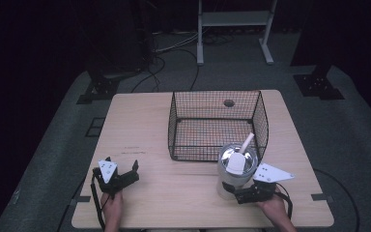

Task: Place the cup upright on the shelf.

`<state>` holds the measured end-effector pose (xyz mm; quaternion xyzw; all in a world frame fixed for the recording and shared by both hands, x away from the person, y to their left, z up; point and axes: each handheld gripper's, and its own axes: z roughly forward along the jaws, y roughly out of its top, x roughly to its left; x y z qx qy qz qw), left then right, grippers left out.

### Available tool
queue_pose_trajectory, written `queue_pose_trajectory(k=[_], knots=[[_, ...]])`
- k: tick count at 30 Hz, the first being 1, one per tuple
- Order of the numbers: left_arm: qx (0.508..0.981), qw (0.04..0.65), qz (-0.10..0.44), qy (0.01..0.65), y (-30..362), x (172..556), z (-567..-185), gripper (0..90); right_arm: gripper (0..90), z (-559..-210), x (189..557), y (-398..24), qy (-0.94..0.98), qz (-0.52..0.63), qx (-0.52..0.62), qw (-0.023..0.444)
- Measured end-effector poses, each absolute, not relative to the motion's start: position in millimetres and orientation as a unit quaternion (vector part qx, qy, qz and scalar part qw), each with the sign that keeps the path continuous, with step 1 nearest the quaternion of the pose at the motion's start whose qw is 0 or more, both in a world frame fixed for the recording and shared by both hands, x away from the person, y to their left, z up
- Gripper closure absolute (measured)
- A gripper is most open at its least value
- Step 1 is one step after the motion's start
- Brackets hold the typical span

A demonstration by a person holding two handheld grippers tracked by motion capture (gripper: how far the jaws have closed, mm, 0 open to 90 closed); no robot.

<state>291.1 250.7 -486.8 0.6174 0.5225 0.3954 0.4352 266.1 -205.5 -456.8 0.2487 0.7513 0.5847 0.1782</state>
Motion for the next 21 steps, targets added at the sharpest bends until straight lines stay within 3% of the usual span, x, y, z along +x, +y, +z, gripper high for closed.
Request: queue_pose_trajectory(k=[21], knots=[[0.617,0.436,0.394,0.524,251,291,-487,0.0,9.2,-380,298,-196,0.738,0.611,0.226,0.176]])
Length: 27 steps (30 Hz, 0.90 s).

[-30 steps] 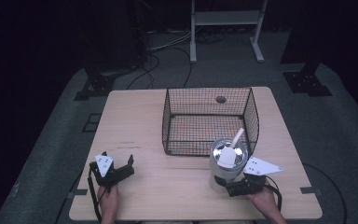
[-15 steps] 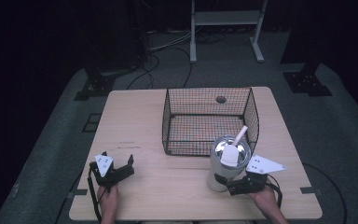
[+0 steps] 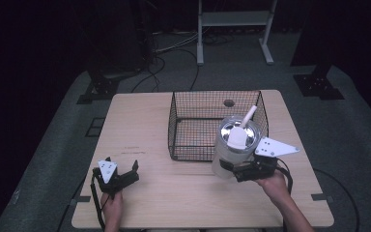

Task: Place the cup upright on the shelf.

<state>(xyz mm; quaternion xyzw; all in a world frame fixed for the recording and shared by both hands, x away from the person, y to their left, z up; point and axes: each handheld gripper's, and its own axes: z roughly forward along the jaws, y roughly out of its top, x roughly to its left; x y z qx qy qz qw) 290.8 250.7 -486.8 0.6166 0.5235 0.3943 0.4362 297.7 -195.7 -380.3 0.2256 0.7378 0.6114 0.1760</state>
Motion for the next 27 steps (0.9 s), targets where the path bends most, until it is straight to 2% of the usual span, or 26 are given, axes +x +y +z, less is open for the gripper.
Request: queue_pose_trajectory(k=[14,27], knots=[[0.617,0.436,0.394,0.524,252,291,-487,0.0,9.2,-346,337,-180,0.745,0.608,0.211,0.176],[0.616,0.439,0.393,0.523,252,291,-487,0.0,9.2,-329,384,-156,0.751,0.602,0.209,0.173]])
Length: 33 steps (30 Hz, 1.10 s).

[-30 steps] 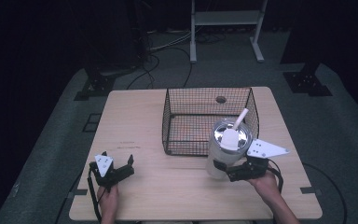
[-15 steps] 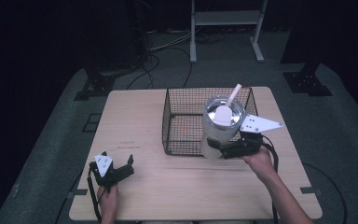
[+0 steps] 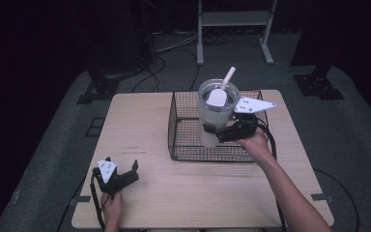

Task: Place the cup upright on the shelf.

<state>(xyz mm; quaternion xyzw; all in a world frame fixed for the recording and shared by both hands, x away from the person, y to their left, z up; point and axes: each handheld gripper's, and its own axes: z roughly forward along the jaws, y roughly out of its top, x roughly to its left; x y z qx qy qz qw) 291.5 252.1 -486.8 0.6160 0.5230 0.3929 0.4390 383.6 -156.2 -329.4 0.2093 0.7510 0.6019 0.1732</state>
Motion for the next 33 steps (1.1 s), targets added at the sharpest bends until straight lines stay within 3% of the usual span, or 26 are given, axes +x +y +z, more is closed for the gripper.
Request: queue_pose_trajectory(k=[15,33], knots=[[0.615,0.443,0.390,0.523,253,292,-487,0.0,9.1,-329,435,-129,0.763,0.586,0.213,0.172],[0.616,0.443,0.388,0.522,253,292,-487,0.0,9.1,-371,472,-112,0.777,0.570,0.223,0.148]])
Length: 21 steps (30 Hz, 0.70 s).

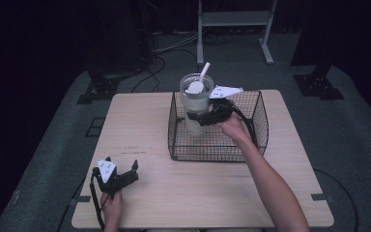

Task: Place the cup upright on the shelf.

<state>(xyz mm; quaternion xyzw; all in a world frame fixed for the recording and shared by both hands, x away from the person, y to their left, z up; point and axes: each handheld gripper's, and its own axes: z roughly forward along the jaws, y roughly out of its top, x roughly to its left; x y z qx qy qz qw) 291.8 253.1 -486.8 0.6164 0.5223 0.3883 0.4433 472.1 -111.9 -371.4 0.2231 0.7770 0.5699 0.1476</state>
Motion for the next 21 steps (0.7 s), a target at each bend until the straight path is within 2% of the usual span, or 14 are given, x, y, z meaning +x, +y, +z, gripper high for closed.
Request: queue_pose_trajectory(k=[21], knots=[[0.617,0.445,0.386,0.522,254,292,-487,0.0,9.1,-408,497,-101,0.806,0.531,0.232,0.121]])
